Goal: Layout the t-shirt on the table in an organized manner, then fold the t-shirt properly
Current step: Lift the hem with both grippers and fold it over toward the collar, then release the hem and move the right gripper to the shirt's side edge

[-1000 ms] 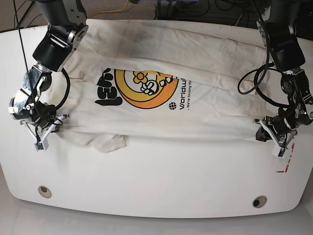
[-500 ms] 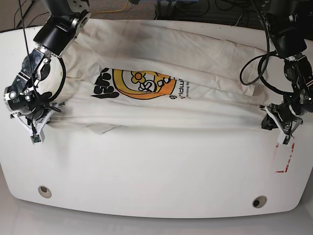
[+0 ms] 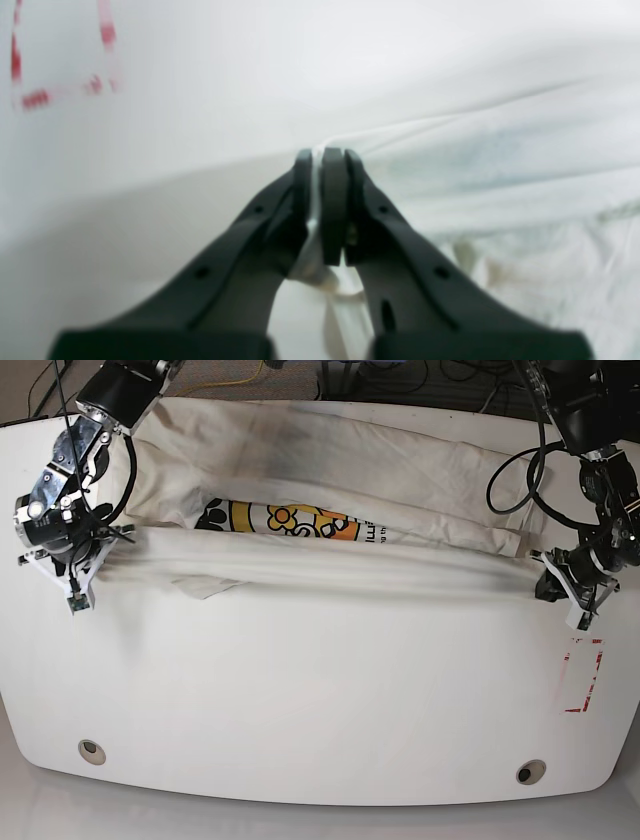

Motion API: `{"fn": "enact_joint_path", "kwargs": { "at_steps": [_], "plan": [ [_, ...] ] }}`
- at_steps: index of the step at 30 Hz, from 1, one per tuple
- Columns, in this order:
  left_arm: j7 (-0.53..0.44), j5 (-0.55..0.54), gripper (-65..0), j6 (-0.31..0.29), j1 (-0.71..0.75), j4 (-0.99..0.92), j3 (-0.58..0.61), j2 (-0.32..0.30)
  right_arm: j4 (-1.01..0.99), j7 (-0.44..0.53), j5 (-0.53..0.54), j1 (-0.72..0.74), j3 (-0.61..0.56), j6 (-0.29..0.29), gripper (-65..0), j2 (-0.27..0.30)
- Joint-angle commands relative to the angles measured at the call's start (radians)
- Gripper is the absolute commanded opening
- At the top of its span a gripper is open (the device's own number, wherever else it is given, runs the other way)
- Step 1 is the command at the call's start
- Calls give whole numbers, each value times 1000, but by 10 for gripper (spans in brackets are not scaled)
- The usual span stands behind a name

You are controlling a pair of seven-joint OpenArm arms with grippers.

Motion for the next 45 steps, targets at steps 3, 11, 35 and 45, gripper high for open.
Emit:
{"fn": "enact_joint_path", "kwargs": {
  "at_steps": [3,11,35,45],
  "plan": [
    [-17,10,-650,10,32,22,-10,-36,21,-1,-24,-38,7,-2,-648,13],
    [-17,10,-650,10,94,19,-10,-36,18,4,-24,-94,9,-2,-530,-7],
    [-16,10,-328,10,125,122,-9,-36,69,15,239,-55,132,-2,-147,-45],
    [-16,10,-331,10,125,197,-30,-36,-106,16,239,45,35,-2,-147,-96]
  ]
}}
